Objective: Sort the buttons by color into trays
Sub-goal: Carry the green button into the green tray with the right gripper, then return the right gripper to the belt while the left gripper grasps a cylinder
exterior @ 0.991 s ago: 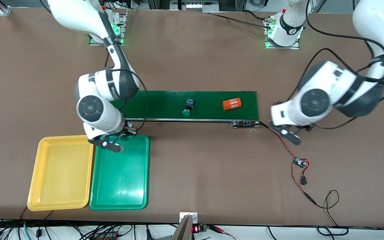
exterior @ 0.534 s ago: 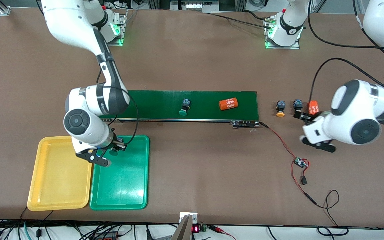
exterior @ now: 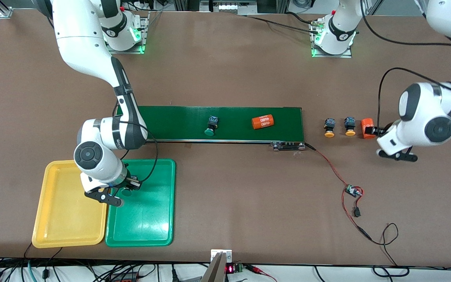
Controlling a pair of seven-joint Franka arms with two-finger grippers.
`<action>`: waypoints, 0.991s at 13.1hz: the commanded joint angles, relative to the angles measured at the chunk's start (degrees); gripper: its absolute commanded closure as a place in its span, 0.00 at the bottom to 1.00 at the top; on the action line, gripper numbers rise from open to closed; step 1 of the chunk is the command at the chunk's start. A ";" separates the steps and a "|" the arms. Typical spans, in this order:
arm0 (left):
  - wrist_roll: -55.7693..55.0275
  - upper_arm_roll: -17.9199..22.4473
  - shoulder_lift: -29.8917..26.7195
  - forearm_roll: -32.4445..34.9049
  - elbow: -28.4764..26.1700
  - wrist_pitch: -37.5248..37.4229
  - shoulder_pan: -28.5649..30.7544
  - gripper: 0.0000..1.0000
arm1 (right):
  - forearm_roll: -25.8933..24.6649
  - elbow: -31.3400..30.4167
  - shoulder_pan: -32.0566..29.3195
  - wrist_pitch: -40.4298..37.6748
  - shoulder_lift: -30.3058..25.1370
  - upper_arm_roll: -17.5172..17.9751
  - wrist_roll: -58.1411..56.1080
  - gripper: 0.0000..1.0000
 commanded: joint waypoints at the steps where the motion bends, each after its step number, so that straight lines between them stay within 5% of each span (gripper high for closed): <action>1: 3.45 3.06 -5.86 -2.03 -11.88 11.01 -0.73 0.00 | -0.55 3.01 -2.31 -0.10 2.14 0.61 -3.64 0.86; 5: 4.23 3.68 -5.96 -7.38 -14.28 13.42 -0.73 0.00 | -0.29 3.01 -3.64 -0.01 3.37 0.69 -5.94 0.85; 6: 5.19 3.68 -5.70 -8.01 -14.55 14.29 -0.73 0.00 | -0.20 2.92 -3.64 -0.01 3.46 0.70 -5.85 0.70; 7: 5.20 3.85 -5.35 -8.01 -15.16 16.21 -0.65 0.00 | -0.03 2.92 -3.64 -0.01 3.46 0.70 -5.68 0.30; 8: 5.29 4.20 -4.30 -8.01 -15.42 18.06 -0.73 0.00 | 0.06 2.92 -3.55 -0.10 3.38 0.70 -5.68 0.00; 13: 5.64 5.17 -0.16 -8.10 -15.43 21.94 -0.47 0.22 | 0.33 1.61 -3.11 -1.76 -0.12 0.87 -5.77 0.00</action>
